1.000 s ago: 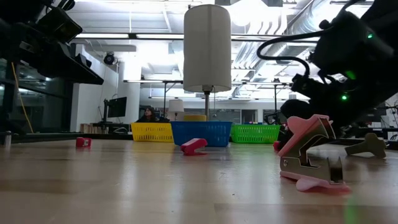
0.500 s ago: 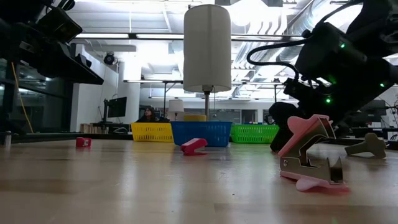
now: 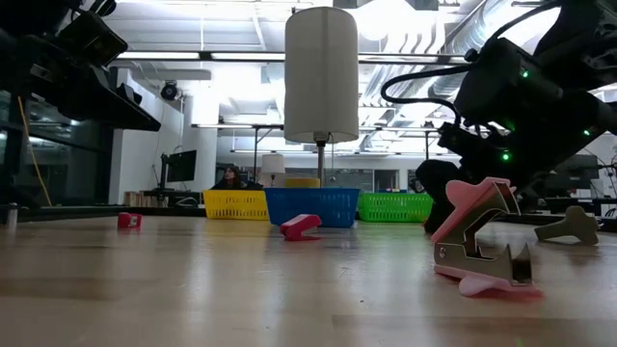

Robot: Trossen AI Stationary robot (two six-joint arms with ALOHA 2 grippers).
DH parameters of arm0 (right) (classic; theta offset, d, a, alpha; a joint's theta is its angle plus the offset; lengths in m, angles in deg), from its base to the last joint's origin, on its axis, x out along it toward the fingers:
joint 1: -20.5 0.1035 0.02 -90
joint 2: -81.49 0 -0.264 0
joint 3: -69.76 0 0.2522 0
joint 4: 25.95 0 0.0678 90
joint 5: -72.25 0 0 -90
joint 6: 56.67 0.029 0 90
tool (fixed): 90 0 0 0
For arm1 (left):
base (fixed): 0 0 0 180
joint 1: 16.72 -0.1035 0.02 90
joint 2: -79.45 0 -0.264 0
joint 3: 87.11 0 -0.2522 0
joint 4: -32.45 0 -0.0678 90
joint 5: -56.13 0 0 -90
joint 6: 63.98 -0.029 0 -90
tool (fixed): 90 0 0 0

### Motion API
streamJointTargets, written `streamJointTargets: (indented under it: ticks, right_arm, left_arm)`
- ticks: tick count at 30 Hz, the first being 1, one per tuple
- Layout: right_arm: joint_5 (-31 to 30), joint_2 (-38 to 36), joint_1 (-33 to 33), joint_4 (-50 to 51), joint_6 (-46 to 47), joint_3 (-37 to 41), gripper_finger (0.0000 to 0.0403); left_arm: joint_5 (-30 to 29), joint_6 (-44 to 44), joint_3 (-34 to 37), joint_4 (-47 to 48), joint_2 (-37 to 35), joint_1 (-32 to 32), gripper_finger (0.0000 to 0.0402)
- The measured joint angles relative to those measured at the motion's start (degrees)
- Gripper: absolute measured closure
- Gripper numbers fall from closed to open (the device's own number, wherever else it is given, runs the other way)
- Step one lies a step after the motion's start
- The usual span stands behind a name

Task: Pick and place Stapler, Stapler remover, tape
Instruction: Put the right red stapler into the green basket

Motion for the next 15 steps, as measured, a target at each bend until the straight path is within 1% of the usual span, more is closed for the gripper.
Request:
streamJointTargets:
  ticks: [3, 7, 11, 15]
  right_arm:
    - [0.27, -0.15, 0.02, -0.74, -1.60, 0.01, 0.0321]
    - [1.29, -1.36, 0.00, -2.10, -4.19, 0.18, 0.0323]
    - [3.77, -5.01, -0.33, -2.11, -7.37, 0.20, 0.0319]
    - [2.98, -9.99, -2.45, -2.36, -13.26, 0.12, 0.0320]
  left_arm:
    - [0.00, 0.00, -0.02, 0.00, 0.01, 0.01, 0.0270]
    - [0.00, 0.02, -0.02, 0.00, 0.00, -0.02, 0.0270]
    - [0.00, 0.02, -0.02, 0.02, 0.00, -0.02, 0.0270]
    - [0.00, 0.02, -0.02, 0.02, 0.02, 0.00, 0.0270]
